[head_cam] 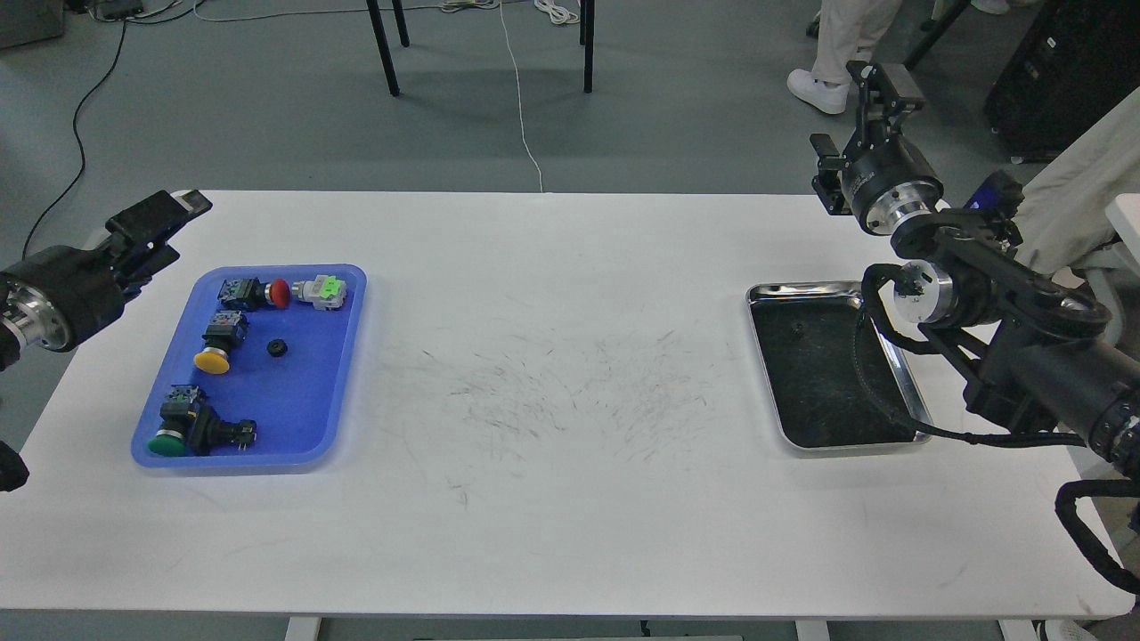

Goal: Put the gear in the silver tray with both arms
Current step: 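Reach the left gripper into the blue tray toward the small black gear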

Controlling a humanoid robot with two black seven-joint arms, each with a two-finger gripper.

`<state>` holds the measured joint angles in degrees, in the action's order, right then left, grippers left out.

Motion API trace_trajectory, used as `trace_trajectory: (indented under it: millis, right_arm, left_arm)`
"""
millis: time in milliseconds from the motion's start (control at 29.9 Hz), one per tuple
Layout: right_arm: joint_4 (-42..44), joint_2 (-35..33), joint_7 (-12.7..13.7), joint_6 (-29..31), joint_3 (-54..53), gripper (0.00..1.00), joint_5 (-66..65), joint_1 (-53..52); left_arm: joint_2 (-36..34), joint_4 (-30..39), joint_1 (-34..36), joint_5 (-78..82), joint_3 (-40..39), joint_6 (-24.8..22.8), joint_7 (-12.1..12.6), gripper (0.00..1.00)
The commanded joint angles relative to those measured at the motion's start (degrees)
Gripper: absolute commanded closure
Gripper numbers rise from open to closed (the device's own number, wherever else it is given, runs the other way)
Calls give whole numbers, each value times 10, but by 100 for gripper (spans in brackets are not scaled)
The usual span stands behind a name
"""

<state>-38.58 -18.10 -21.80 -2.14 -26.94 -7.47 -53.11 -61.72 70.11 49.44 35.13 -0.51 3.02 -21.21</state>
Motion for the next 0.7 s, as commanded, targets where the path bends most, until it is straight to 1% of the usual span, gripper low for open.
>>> trace_trajectory:
  millis: [0, 67, 134, 167, 234, 301, 368, 468, 601, 668]
  right_arm:
    - [0, -1, 0, 1, 1, 6, -1, -1]
    - [0, -2, 0, 1, 1, 6, -1, -1]
    - [-1, -5, 0, 2, 1, 6, -1, -1]
    - [-2, -6, 0, 3, 1, 6, -1, -1]
    - [-2, -8, 0, 3, 1, 6, 0, 0]
    - [-3, -8, 0, 3, 1, 6, -1, 2]
    - [-3, -8, 0, 3, 1, 6, -1, 3]
    - [-3, -8, -1, 4, 1, 6, -1, 6]
    - [-3, -8, -1, 4, 2, 6, -1, 6]
    - [-3, -8, -2, 3, 2, 6, -1, 6]
  left_arm:
    - [-1, -2, 39, 0, 38, 5, 1, 2]
    - [0, -4, 60, -8, 42, -21, -3, 2]
    - [3, -9, 67, -9, 42, -28, -13, 2]
    - [5, -11, 67, -9, 43, -33, -25, 2]
    - [6, -15, 72, -9, 45, -35, -68, 1]
    - [16, -20, 72, -4, 58, -26, -68, 1]
    - [26, -28, 79, 8, 100, -23, -68, 2]
    - [45, -31, 121, 53, 154, -18, -68, 2]
    - [85, -51, 160, 90, 231, 12, -68, 2]
    - [112, -61, 173, 112, 269, 35, -68, 2]
